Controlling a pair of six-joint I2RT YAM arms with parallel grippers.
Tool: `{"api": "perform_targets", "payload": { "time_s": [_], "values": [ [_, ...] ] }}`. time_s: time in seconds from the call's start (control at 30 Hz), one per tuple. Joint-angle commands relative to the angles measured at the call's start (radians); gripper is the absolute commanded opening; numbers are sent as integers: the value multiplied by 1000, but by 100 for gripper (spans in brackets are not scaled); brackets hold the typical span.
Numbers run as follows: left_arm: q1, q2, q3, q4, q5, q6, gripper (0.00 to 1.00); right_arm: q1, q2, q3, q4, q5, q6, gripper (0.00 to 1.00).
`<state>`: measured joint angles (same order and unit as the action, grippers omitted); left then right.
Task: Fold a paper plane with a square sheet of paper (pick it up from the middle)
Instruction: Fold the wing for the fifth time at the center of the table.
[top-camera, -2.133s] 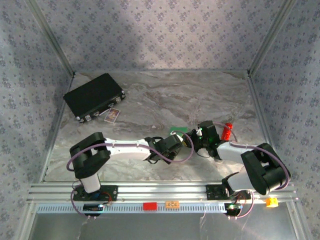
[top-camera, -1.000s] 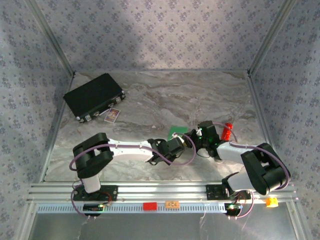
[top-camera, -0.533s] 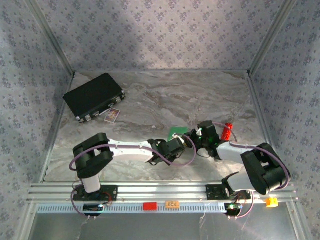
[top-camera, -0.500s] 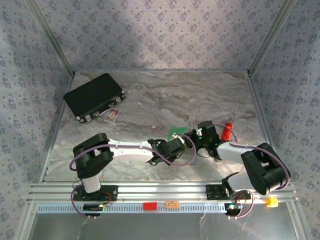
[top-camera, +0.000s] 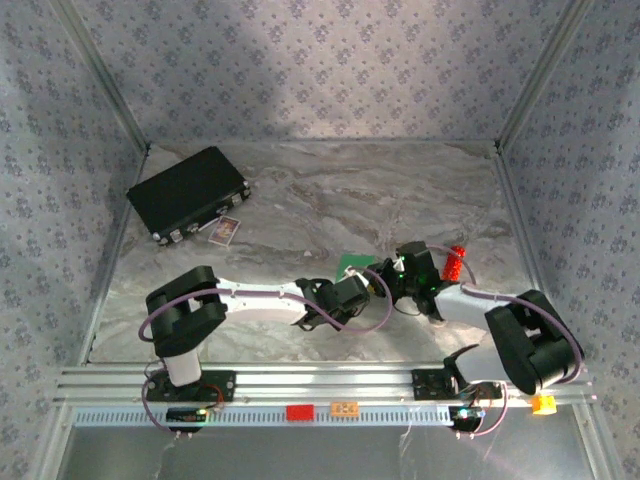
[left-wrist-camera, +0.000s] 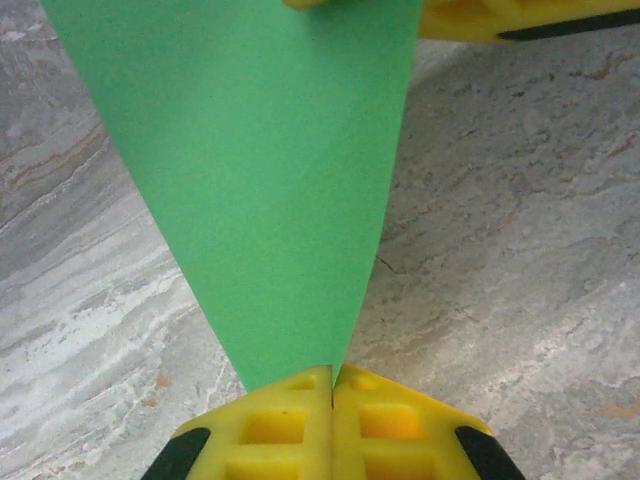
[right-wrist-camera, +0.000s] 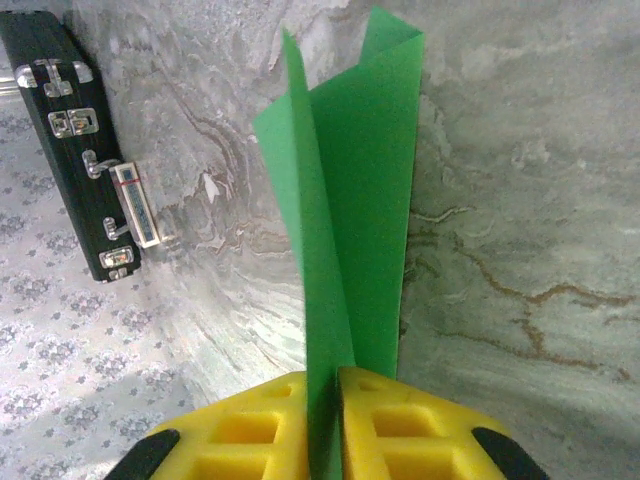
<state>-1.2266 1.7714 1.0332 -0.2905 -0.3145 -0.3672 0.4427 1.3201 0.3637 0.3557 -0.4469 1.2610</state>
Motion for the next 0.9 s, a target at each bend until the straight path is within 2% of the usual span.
{"api": "perform_targets", "payload": {
  "time_s": [0.0, 0.07, 0.13, 0.3, 0.5, 0.87],
  "values": [
    [2, -9, -14, 19, 10, -24, 0, -16, -65, 25, -139, 44, -63, 20],
    [11, -23, -31, 45, 40, -37, 0, -32, -109, 25, -210, 66, -96, 23],
    [24, -38, -55, 82, 84, -51, 0, -52, -165, 21, -273, 89, -115, 33],
    [72, -70, -111, 171, 203, -89, 0, -83, -292, -5, -350, 119, -129, 39],
    [129, -84, -157, 260, 345, -115, 0, -91, -376, -33, -382, 133, -123, 42],
    [240, -41, -212, 418, 619, -200, 0, -80, -377, -43, -344, 111, -142, 42]
  ]
}}
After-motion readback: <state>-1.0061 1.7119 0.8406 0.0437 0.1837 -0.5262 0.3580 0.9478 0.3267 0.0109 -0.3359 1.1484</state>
